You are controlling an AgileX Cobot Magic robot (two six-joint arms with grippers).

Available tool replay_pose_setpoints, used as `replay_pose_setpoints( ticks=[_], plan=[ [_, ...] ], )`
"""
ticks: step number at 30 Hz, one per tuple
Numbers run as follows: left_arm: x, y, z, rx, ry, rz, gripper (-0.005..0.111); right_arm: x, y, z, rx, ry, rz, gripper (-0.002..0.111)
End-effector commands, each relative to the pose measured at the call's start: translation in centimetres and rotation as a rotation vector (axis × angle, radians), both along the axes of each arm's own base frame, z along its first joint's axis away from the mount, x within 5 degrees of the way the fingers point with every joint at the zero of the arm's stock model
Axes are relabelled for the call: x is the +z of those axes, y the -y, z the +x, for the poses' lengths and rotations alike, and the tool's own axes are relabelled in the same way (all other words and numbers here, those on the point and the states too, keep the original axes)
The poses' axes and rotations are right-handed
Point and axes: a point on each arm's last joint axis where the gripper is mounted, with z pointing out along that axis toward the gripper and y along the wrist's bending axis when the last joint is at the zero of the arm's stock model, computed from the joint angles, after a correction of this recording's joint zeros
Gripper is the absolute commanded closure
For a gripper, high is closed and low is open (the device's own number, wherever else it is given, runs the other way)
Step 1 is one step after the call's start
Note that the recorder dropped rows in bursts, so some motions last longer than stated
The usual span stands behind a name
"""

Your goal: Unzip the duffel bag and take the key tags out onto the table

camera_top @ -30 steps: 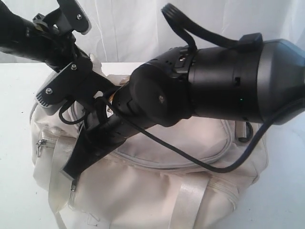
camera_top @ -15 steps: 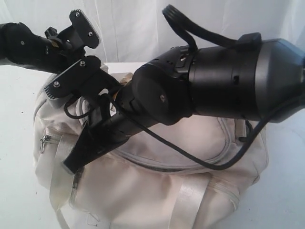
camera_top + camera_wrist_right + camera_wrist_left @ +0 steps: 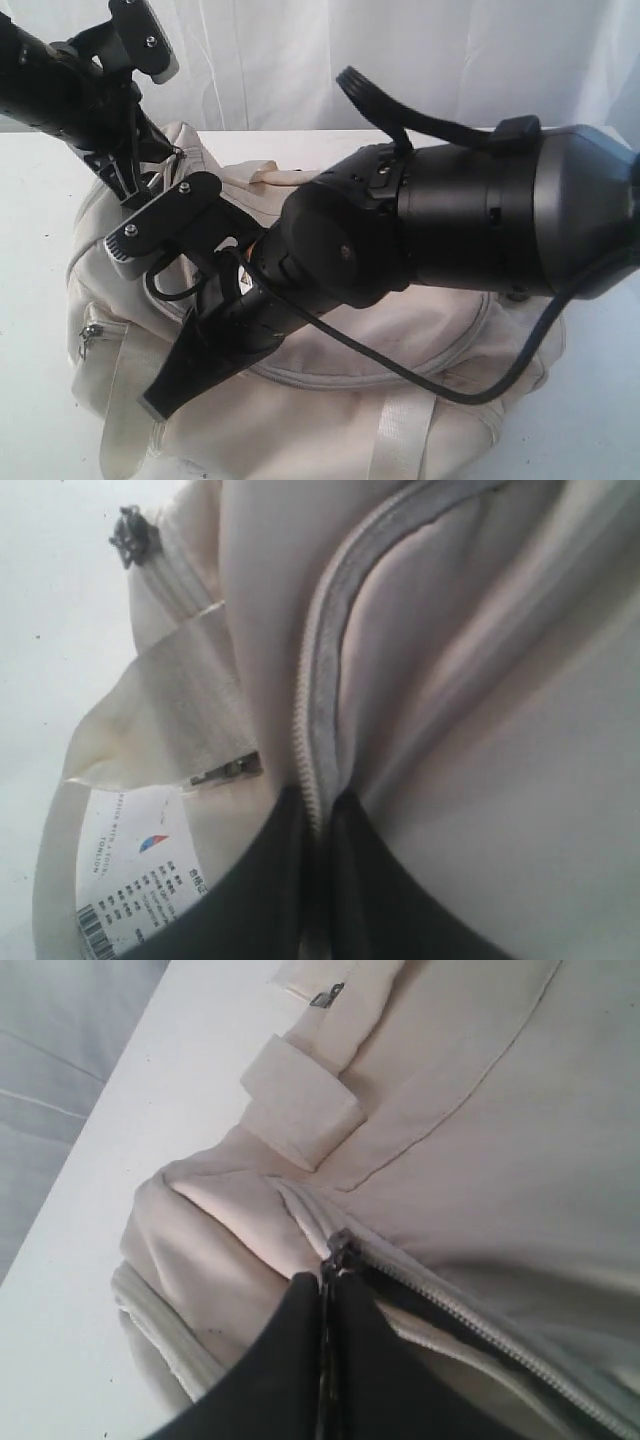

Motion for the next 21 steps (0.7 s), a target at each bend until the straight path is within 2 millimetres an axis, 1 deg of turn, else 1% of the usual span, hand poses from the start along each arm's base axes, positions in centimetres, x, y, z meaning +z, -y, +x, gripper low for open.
replay_pose_setpoints(
  ticks=[1, 4, 13, 18, 21],
  plan=[
    [0.7, -0.2, 0.0, 0.003, 0.037, -0.012, 0.107, -1.6, 1.2, -0.8, -0.001, -0.068, -0.099, 0.108],
    [0.5, 0.0, 0.8, 0.020, 0.086, -0.026, 0.107, -2.0, 1.4, -1.0, -0.006, -0.076, -0.109, 0.108],
    [-0.7, 0.5, 3.6, 0.074, 0.224, -0.062, 0.107, -2.0, 1.3, -1.2, -0.006, -0.078, -0.104, 0.108],
    [-1.0, 0.6, 3.9, 0.081, 0.239, -0.066, 0.107, -2.0, 1.3, -1.2, -0.008, -0.079, -0.103, 0.108],
    [-0.6, 0.5, 4.2, 0.093, 0.288, -0.081, 0.107, -2.0, 1.2, -1.2, -0.011, -0.078, -0.099, 0.108]
  ],
)
